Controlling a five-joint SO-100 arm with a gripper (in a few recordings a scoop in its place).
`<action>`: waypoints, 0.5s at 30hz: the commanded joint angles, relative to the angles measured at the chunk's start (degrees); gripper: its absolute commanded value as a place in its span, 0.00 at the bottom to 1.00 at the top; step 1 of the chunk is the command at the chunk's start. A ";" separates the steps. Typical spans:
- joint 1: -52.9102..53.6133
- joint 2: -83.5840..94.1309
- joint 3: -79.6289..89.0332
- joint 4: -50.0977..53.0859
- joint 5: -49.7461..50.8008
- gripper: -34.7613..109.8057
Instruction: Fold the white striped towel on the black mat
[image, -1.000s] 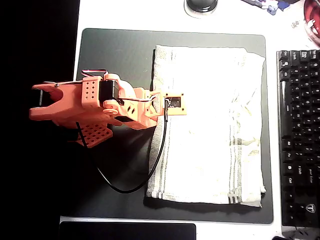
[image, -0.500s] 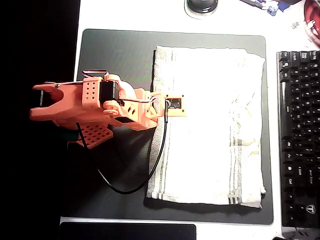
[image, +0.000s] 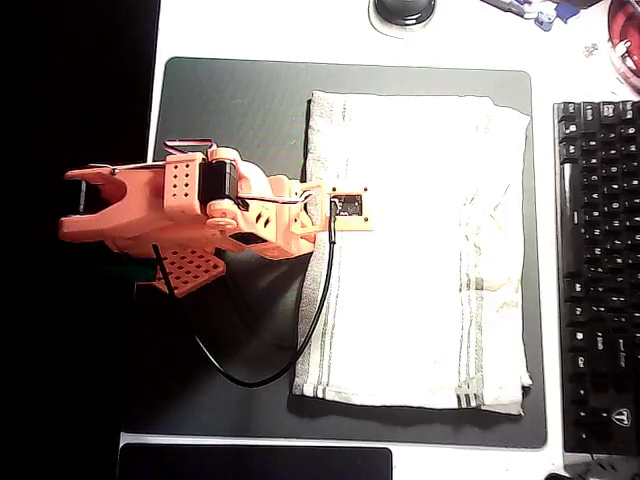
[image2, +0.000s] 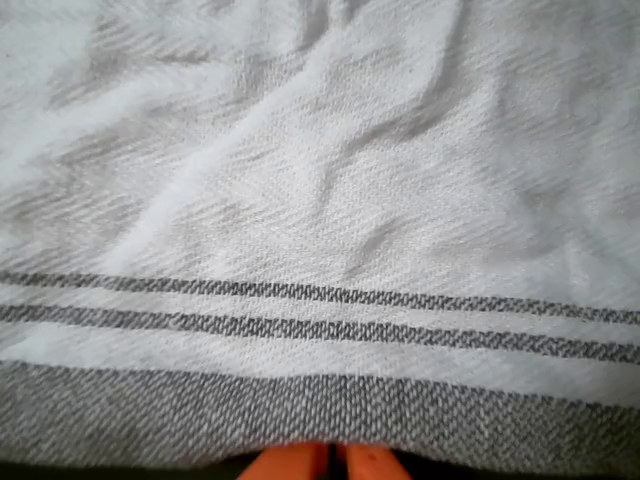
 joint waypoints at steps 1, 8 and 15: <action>-0.44 1.32 1.32 1.05 -0.26 0.24; -0.70 1.32 1.32 1.05 -0.26 0.24; -0.79 1.32 1.32 1.05 -1.05 0.24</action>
